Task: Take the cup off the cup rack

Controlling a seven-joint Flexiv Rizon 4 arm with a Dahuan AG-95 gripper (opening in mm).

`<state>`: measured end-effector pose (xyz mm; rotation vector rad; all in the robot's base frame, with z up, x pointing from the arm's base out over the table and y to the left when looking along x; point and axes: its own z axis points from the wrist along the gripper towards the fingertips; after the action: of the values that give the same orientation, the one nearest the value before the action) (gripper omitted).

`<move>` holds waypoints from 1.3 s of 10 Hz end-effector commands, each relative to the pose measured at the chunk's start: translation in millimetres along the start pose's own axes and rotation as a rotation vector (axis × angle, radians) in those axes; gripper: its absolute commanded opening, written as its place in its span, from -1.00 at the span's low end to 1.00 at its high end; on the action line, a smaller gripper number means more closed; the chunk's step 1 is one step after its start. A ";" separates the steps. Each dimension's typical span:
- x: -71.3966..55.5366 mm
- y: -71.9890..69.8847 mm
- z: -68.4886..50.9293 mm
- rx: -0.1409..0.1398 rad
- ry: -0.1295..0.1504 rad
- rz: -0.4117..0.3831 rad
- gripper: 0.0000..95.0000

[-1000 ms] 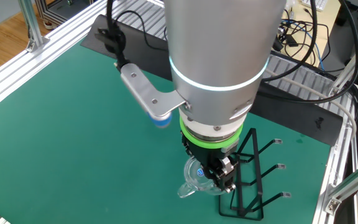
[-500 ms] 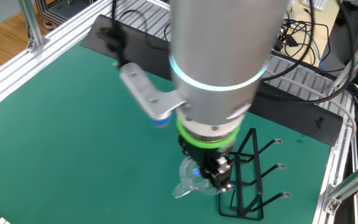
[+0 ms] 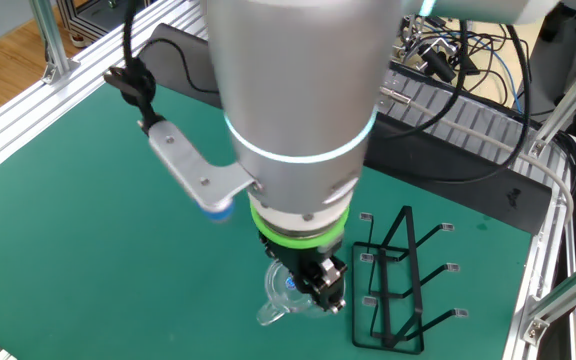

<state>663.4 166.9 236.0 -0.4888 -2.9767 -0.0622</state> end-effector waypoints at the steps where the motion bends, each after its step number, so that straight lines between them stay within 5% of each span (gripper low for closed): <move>1: -7.5 -3.3 4.6 0.012 -0.008 -0.023 -1.00; 5: -20.7 -15.6 16.2 0.008 -0.008 -0.036 -1.00; 9: -17.3 -18.3 35.3 0.012 -0.022 -0.035 -1.00; 13: -25.7 -36.0 46.0 0.007 -0.026 -0.060 -1.00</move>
<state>671.1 125.9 184.9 -0.4004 -3.0157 -0.0557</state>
